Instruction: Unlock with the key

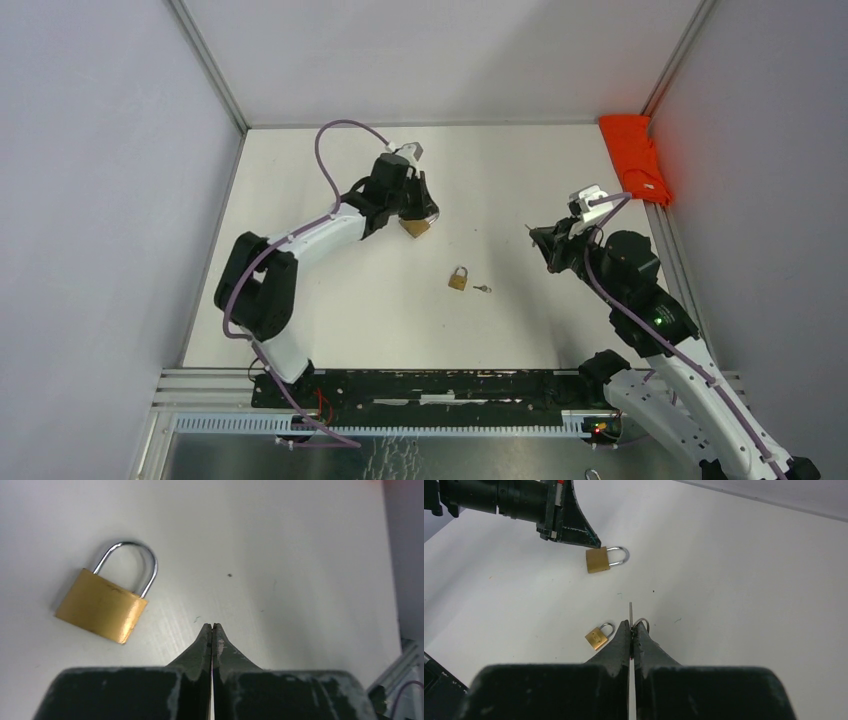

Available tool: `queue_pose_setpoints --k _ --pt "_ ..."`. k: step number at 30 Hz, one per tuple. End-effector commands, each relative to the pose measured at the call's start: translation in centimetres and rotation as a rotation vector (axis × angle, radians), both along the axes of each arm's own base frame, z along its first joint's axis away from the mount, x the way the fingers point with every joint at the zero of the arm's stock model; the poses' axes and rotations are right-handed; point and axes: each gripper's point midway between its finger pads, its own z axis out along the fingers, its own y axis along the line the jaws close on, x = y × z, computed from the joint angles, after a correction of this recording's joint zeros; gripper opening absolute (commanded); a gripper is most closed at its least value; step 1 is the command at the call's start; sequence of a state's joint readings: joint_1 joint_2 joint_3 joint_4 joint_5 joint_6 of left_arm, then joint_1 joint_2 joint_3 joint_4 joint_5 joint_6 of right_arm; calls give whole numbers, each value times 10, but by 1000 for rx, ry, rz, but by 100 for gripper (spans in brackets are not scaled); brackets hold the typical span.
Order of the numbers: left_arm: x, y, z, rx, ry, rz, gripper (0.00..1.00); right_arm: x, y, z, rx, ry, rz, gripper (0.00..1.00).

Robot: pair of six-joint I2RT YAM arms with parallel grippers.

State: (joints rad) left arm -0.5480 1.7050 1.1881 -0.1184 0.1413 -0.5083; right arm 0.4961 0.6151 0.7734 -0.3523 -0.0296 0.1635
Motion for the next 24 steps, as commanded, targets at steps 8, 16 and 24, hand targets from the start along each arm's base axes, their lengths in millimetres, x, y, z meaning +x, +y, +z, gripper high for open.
queue_pose_setpoints --k 8,16,24 --pt "46 -7 -25 170 29 104 14 3 2 7 27 -37 1 0" --pt "47 0 -91 490 135 132 41 5 -1 5 17 -39 -16 0" --pt "39 10 -118 564 175 132 42 6 -2 1 8 -37 -23 0"
